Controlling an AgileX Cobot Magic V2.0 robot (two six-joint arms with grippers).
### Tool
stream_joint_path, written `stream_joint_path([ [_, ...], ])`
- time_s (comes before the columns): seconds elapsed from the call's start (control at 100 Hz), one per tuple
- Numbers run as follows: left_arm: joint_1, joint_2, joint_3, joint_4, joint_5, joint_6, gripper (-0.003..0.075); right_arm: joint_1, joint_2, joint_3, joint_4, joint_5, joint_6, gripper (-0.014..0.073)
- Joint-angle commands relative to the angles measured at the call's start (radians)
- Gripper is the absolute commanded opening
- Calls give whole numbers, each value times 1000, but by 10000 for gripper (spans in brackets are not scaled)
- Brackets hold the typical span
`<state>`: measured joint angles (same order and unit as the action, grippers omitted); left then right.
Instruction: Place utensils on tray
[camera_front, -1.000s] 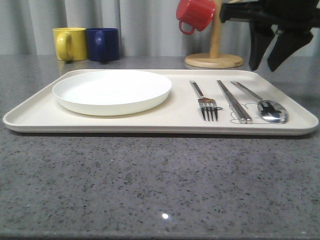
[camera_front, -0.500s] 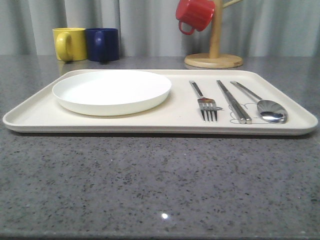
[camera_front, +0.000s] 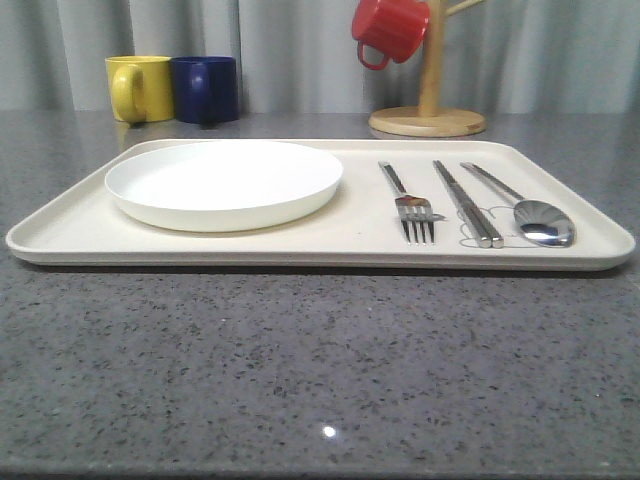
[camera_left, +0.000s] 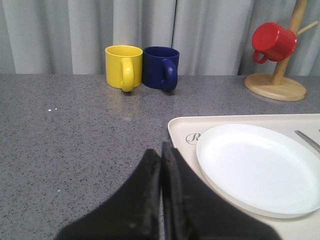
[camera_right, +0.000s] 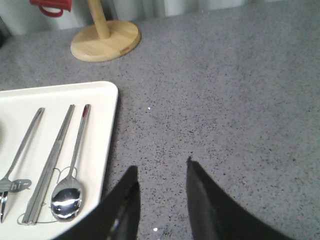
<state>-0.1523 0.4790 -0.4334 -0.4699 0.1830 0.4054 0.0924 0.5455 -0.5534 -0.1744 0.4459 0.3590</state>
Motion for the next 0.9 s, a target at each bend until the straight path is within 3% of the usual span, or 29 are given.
stream_joint_path([
  [0.0,-4,8,-25,-7,-74,1,-18,-7,-58,13,-19,-126,-13,223],
  [0.09,-4,8,-25,-7,-74,1,-18,-7,-87,28,-19,-142,-13,141],
  [0.24,-4,8,-25,-7,-74,1,-18,-7,-89,30,-20,-149,-13,-76],
  [0.89,-4,8,-25,-7,-74,1,-18,-7,-89,30,-19,-149,-13,-68],
])
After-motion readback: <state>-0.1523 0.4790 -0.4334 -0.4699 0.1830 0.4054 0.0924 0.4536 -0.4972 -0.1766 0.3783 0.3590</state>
